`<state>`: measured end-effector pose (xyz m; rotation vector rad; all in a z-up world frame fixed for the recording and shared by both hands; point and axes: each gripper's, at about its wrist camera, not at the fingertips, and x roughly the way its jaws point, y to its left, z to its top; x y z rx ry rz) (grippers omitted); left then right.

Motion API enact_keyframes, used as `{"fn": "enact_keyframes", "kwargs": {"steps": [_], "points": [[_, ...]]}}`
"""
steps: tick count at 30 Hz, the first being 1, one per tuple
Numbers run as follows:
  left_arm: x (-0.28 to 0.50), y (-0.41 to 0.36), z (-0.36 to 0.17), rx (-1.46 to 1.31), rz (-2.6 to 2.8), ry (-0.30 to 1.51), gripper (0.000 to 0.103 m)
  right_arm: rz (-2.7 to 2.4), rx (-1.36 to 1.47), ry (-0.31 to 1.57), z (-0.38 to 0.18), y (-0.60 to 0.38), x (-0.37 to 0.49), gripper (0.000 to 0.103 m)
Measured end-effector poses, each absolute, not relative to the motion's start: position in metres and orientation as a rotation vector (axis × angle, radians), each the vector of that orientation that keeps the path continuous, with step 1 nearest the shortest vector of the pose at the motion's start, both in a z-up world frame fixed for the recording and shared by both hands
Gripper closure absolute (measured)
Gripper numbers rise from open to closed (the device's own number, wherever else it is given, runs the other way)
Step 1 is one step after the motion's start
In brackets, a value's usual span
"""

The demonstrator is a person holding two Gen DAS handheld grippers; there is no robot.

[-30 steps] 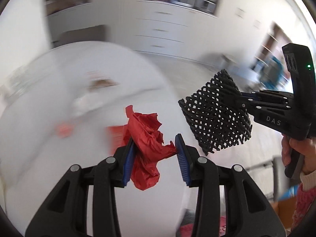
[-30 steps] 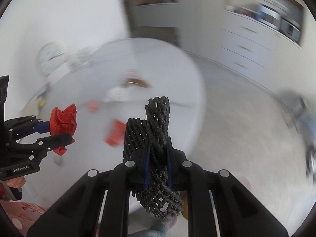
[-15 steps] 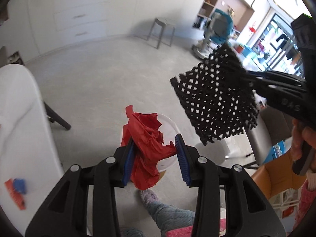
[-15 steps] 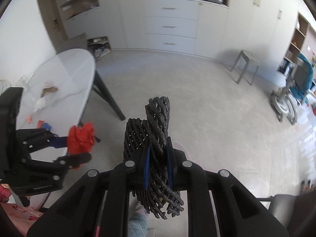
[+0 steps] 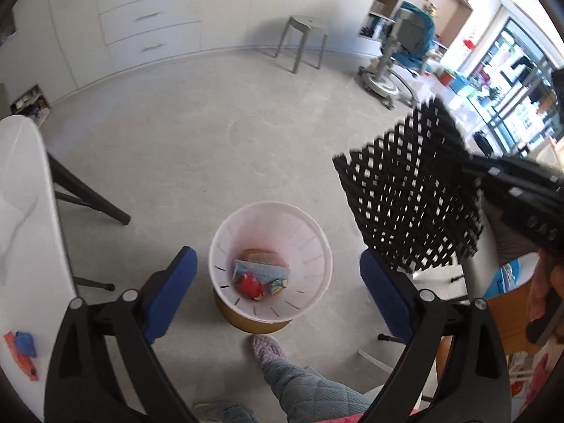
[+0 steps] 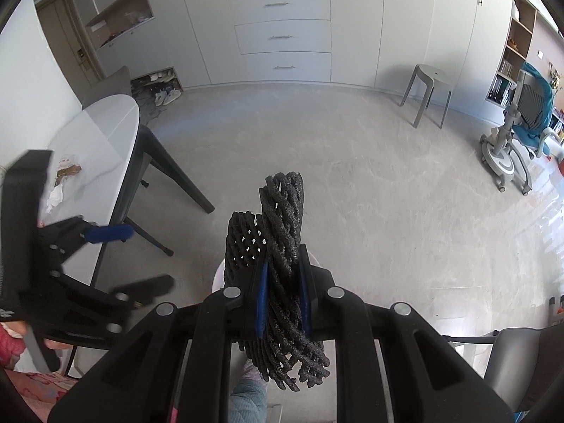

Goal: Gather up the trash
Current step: 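Open the left tool to drop the red paper while the right tool drops the mesh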

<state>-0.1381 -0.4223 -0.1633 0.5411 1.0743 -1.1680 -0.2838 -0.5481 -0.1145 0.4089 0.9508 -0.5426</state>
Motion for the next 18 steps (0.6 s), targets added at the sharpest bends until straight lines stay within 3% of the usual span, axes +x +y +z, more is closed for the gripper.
{"fn": "enact_keyframes", "kwargs": {"steps": [3,13,15,17,18], "points": [[-0.130,-0.407,-0.144,0.499,-1.097,1.056,0.008,-0.527,0.408,0.965,-0.129,-0.545,-0.278,0.085],[-0.100,-0.353,-0.109,0.412,-0.960,1.033,0.008,-0.440,0.414,1.077,-0.207,-0.538,-0.230,0.085],[-0.095,-0.345,-0.107,0.402,-0.937,1.036,0.008,-0.430,0.415,1.091,-0.217,-0.537,-0.222,0.073],[-0.090,-0.333,-0.106,0.390,-0.908,1.042,0.008,-0.446,0.390,1.109,-0.224,-0.534,-0.213,0.040],[-0.088,-0.329,-0.105,0.382,-0.896,1.044,0.008,-0.458,0.379,1.112,-0.223,-0.532,-0.211,0.037]]}}
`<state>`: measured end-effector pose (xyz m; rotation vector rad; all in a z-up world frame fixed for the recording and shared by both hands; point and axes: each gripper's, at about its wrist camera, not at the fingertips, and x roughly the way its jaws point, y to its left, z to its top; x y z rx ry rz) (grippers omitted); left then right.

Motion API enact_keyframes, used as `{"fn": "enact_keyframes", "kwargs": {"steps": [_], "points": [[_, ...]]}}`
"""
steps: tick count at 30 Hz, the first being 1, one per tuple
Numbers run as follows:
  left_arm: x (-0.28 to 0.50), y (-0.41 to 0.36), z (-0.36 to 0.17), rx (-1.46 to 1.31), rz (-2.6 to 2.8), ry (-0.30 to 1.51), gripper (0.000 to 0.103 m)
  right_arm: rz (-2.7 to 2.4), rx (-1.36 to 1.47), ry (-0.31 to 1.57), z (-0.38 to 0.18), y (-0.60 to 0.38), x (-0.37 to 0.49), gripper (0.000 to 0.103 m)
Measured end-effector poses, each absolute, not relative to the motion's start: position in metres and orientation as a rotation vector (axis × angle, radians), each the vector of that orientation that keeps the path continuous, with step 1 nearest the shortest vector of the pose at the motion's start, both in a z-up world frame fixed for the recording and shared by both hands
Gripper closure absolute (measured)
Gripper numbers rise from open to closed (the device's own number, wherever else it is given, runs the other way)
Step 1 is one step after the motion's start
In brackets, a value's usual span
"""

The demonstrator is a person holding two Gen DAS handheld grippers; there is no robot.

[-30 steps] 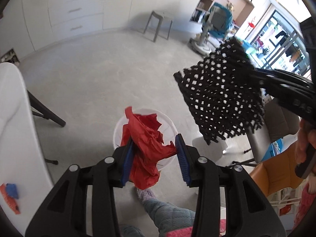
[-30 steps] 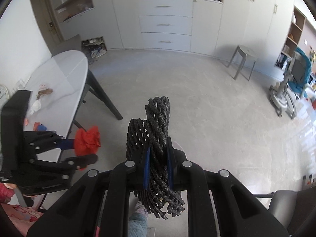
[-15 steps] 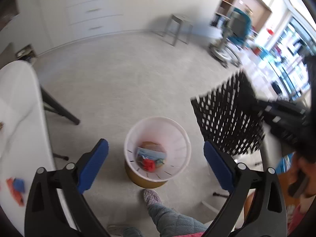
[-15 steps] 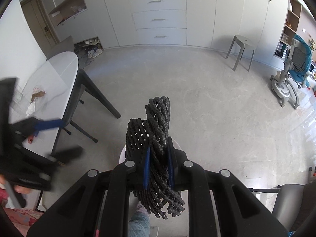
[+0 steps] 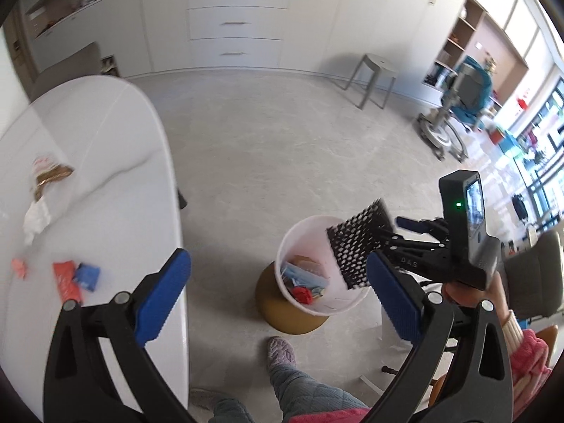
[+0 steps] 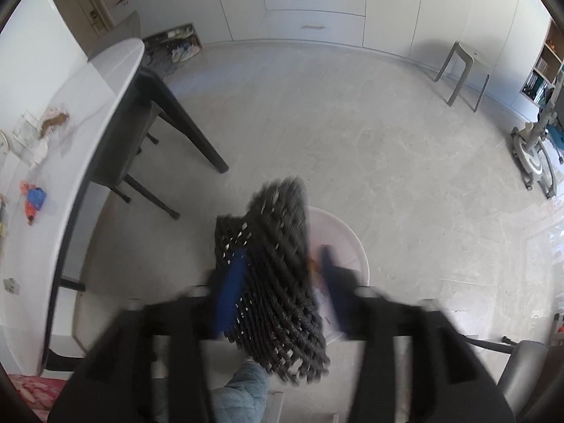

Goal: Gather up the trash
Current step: 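Open the left tool to drop the red paper while the right tool drops the mesh, then move both open tools back over the table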

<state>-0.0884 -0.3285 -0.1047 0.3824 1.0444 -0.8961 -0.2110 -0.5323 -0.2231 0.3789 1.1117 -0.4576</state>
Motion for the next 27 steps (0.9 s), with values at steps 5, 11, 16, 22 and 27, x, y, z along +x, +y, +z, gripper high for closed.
{"fn": "enact_keyframes", "kwargs": {"steps": [5,11,16,22,27], "points": [[-0.081,-0.304,-0.097,0.360,-0.852,1.026,0.008,-0.514,0.349,1.069,-0.197,-0.519,-0.207,0.021],[-0.074,-0.275,-0.087,0.325,-0.816,1.013,0.008,-0.540,0.315,0.938,-0.131,-0.488,-0.204,0.002],[-0.067,-0.251,-0.082,0.298,-0.788,1.004,0.008,-0.467,0.280,0.885,-0.093,-0.454,-0.186,0.002],[-0.058,-0.212,-0.076,0.264,-0.743,0.990,0.008,-0.388,0.252,0.863,-0.075,-0.412,-0.159,0.002],[-0.057,-0.155,-0.074,0.252,-0.648,0.943,0.008,-0.285,0.232,0.852,-0.070,-0.369,-0.132,0.002]]}}
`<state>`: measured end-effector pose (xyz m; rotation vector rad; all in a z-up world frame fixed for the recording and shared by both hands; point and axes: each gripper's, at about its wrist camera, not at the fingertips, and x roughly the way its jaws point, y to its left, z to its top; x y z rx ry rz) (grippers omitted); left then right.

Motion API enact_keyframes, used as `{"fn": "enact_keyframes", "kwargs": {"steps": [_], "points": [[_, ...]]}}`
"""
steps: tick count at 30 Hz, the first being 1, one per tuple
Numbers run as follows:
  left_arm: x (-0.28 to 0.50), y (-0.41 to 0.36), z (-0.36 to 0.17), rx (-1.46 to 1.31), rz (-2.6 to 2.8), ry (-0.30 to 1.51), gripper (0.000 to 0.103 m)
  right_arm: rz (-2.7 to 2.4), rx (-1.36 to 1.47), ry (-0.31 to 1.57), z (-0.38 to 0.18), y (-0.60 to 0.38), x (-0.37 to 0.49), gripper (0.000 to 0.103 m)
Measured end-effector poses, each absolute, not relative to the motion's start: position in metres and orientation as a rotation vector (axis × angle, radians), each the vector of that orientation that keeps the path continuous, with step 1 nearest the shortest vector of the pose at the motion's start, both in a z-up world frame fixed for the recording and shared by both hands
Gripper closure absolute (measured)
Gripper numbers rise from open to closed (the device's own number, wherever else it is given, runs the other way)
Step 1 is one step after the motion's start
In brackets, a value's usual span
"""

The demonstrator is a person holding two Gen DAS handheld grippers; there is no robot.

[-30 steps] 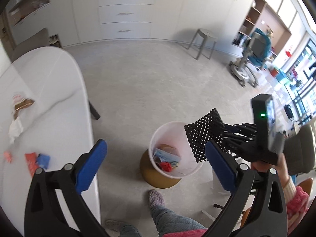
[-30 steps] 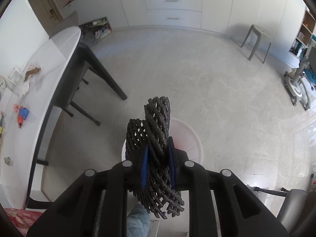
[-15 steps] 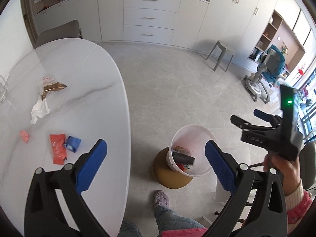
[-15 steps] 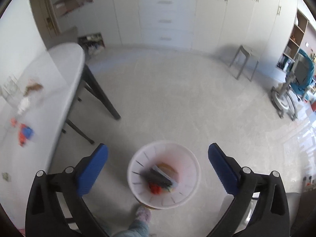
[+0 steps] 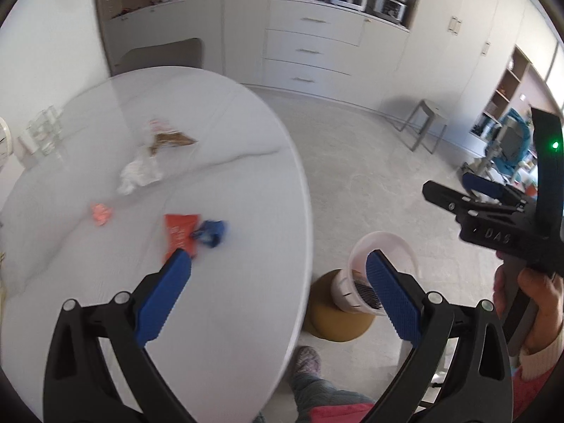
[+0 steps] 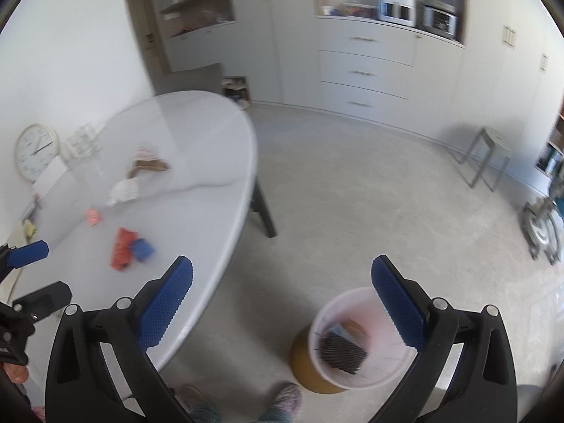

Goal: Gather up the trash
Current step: 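Move both open tools back over the table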

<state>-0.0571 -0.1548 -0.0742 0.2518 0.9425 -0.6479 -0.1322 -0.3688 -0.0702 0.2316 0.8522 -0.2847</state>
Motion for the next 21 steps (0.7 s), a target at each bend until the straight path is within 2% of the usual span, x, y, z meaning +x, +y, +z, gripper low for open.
{"fn": "enact_keyframes", "kwargs": {"steps": [7,12,21], "points": [[-0.057,-0.045,-0.097,0.232,-0.379,0.900,0.008,-0.091,0.176,0.863,-0.077,-0.287,-0.084,0.002],[-0.052,0.024,-0.130,0.173,-0.267,0.938,0.008,0.040,0.140,0.868,-0.089,-0.227,-0.060,0.002],[-0.033,0.094,-0.190,0.094,-0.217,1.022,0.010,0.119,0.071,0.932,-0.115,-0.151,-0.037,0.002]]}}
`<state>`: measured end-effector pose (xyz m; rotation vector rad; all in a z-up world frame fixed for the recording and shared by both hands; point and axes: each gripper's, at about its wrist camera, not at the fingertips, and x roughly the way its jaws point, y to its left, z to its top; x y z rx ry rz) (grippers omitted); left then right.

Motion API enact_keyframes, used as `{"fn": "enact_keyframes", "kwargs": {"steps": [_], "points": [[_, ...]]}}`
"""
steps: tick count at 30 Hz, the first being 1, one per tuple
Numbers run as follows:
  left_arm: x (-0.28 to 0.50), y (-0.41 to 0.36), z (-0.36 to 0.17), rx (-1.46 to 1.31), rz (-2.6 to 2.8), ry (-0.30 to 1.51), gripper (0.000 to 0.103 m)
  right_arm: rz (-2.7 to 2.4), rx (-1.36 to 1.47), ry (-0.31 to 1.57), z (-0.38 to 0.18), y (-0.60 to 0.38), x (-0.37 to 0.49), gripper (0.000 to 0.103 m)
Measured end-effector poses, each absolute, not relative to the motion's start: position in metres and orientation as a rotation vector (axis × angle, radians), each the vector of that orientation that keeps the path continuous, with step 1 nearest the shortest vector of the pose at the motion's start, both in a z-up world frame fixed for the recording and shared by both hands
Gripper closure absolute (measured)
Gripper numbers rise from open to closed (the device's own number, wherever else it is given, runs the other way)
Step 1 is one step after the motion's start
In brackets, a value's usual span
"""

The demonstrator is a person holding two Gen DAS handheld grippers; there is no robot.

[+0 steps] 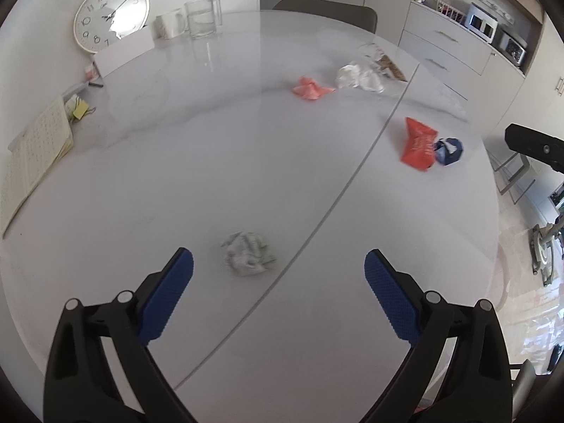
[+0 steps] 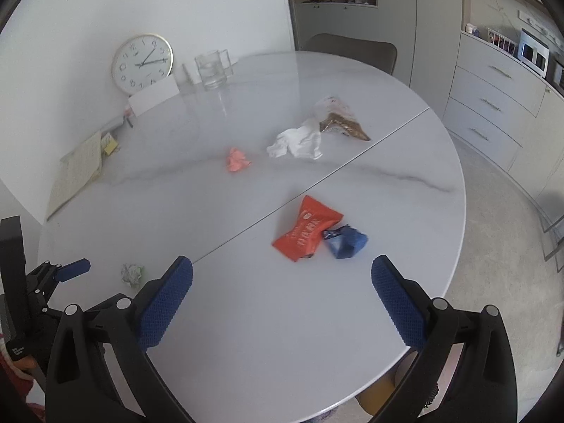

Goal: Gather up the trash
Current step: 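Move both open tools back over the table, then grasp the small white crumpled tissue with the left tool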

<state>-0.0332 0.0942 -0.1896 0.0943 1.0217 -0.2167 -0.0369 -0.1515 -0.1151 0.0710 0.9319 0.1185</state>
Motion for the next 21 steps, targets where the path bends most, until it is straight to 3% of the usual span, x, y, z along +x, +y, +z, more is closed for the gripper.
{"fn": "enact_keyframes", "kwargs": {"steps": [4,10,17,21], "points": [[-0.023,0.104,-0.209,0.093,-0.234,1.054,0.021,0.105,0.097,0.957,-0.125,-0.147,-0.033,0.002],[-0.007,0.116,-0.230,0.070,-0.235,1.088,0.026,0.066,0.108,0.976,-0.134,-0.148,-0.033,0.002],[0.003,0.110,-0.240,0.083,-0.263,1.122,0.056,0.022,0.128,0.978,-0.137,-0.160,-0.034,0.002],[0.005,0.108,-0.240,0.091,-0.265,1.116,0.065,0.007,0.130,0.974,-0.137,-0.167,-0.034,0.002]]}}
